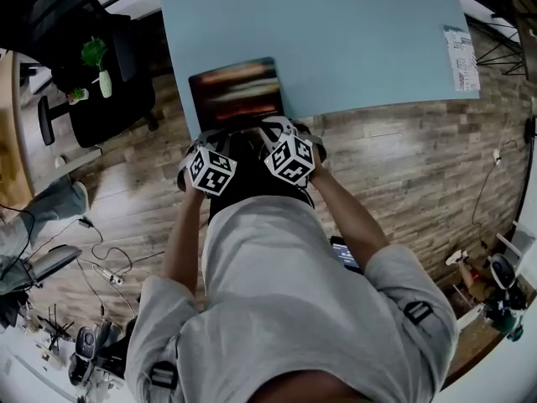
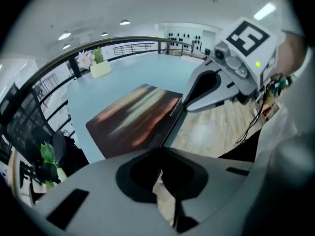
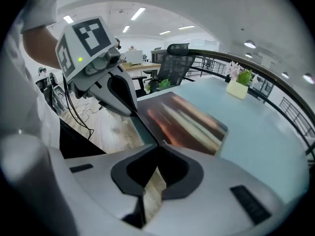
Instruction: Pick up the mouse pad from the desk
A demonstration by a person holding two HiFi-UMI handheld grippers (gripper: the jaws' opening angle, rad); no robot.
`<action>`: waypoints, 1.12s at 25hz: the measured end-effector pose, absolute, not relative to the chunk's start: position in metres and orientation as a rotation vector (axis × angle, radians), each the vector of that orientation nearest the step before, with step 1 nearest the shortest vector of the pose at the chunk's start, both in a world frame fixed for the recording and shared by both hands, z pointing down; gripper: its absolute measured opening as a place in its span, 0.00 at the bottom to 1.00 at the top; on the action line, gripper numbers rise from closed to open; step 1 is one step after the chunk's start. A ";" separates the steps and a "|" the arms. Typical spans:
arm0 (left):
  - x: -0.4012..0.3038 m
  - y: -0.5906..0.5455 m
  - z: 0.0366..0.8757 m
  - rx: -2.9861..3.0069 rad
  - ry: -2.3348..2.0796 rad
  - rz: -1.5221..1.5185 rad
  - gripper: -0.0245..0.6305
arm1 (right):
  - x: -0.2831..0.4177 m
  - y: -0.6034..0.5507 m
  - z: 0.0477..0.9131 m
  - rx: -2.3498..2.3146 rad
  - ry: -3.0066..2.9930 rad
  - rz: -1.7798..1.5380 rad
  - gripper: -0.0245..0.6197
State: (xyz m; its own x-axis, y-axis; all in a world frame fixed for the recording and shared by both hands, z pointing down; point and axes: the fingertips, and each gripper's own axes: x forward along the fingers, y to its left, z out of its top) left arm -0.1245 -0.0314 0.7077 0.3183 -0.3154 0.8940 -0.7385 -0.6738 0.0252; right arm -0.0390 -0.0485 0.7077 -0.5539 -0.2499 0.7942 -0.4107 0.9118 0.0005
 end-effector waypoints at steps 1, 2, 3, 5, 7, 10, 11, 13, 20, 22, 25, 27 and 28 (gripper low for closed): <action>-0.127 -0.035 0.705 2.136 -0.935 1.254 0.08 | -0.041 -0.051 0.704 0.481 -2.190 0.241 0.07; -0.129 -0.039 0.701 2.122 -0.943 1.211 0.08 | -0.042 -0.053 0.700 0.492 -2.195 0.253 0.07; -0.131 -0.043 0.697 2.115 -0.953 1.187 0.08 | -0.044 -0.055 0.696 0.504 -2.200 0.268 0.07; -0.135 -0.053 0.690 2.115 -0.974 1.176 0.08 | -0.048 -0.062 0.687 0.529 -2.206 0.303 0.07; -0.138 -0.062 0.682 2.112 -0.988 1.158 0.08 | -0.051 -0.069 0.679 0.554 -2.211 0.346 0.07; -0.140 -0.074 0.671 2.112 -0.996 1.111 0.08 | -0.054 -0.082 0.668 0.589 -2.215 0.401 0.07; -0.141 -0.078 0.668 2.117 -1.001 1.104 0.08 | -0.055 -0.086 0.665 0.600 -2.215 0.409 0.07; -0.144 -0.089 0.660 2.135 -1.020 1.101 0.08 | -0.057 -0.096 0.659 0.628 -2.212 0.411 0.06; -0.150 -0.131 0.631 2.242 -1.066 1.071 0.07 | -0.063 -0.133 0.631 0.761 -2.221 0.391 0.06; -0.150 -0.142 0.622 2.270 -1.065 1.042 0.07 | -0.064 -0.144 0.621 0.801 -2.219 0.375 0.06; -0.151 -0.157 0.611 2.302 -1.062 1.012 0.07 | -0.066 -0.158 0.609 0.856 -2.214 0.355 0.06; -0.152 -0.164 0.605 2.312 -1.059 0.994 0.07 | -0.067 -0.166 0.603 0.888 -2.211 0.350 0.06; -0.152 -0.167 0.603 2.316 -1.057 0.985 0.07 | -0.068 -0.170 0.600 0.905 -2.210 0.351 0.06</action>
